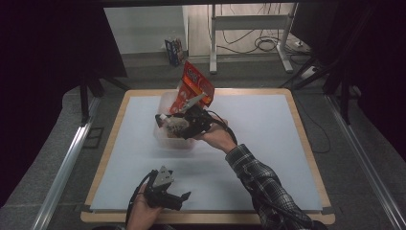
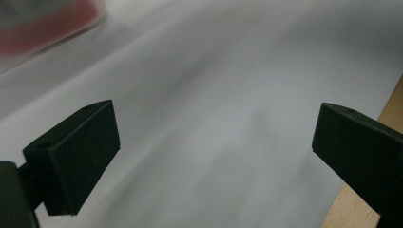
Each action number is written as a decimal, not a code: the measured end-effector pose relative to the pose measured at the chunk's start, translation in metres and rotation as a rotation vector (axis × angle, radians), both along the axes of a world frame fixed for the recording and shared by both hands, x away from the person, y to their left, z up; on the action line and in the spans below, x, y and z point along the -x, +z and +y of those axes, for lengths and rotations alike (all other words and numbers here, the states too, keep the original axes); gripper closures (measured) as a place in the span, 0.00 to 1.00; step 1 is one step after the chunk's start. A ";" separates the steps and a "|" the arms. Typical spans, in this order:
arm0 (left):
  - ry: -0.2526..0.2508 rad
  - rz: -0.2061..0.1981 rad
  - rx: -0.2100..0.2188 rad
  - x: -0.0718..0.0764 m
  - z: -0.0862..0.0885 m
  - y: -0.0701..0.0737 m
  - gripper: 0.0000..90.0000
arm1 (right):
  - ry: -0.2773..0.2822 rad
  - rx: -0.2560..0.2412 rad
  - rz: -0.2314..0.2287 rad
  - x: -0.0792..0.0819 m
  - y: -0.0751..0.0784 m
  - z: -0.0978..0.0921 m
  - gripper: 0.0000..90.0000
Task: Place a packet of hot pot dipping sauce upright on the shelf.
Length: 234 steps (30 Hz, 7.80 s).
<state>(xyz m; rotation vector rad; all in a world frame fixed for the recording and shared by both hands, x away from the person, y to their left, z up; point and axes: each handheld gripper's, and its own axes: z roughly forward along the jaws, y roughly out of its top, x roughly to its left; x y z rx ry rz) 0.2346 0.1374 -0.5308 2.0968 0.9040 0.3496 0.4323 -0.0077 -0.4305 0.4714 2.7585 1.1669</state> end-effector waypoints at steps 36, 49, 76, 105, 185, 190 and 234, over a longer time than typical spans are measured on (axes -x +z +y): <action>0.015 -0.054 0.055 0.001 0.005 0.002 0.00 | -0.012 -0.047 0.027 0.012 0.004 -0.027 0.13; 0.038 -0.049 0.030 0.000 0.011 0.005 0.00 | -0.034 -0.037 -0.004 0.020 0.002 -0.033 0.04; 0.060 -0.044 0.012 -0.001 0.022 0.007 0.00 | -0.069 -0.084 -0.029 0.034 -0.005 -0.058 0.00; 0.055 -0.034 -0.013 -0.002 0.019 0.004 0.00 | -0.106 -0.100 -0.045 0.060 -0.012 -0.083 0.00; 0.084 -0.031 -0.047 0.003 0.028 0.010 0.01 | -0.199 -0.077 -0.085 0.128 -0.030 -0.167 0.00; 0.084 -0.030 -0.053 0.002 0.028 0.009 0.01 | -0.225 -0.078 -0.081 0.132 -0.034 -0.179 0.00; 0.124 -0.064 -0.083 0.009 0.043 0.011 0.01 | -0.377 -0.050 -0.120 0.168 -0.041 -0.253 0.00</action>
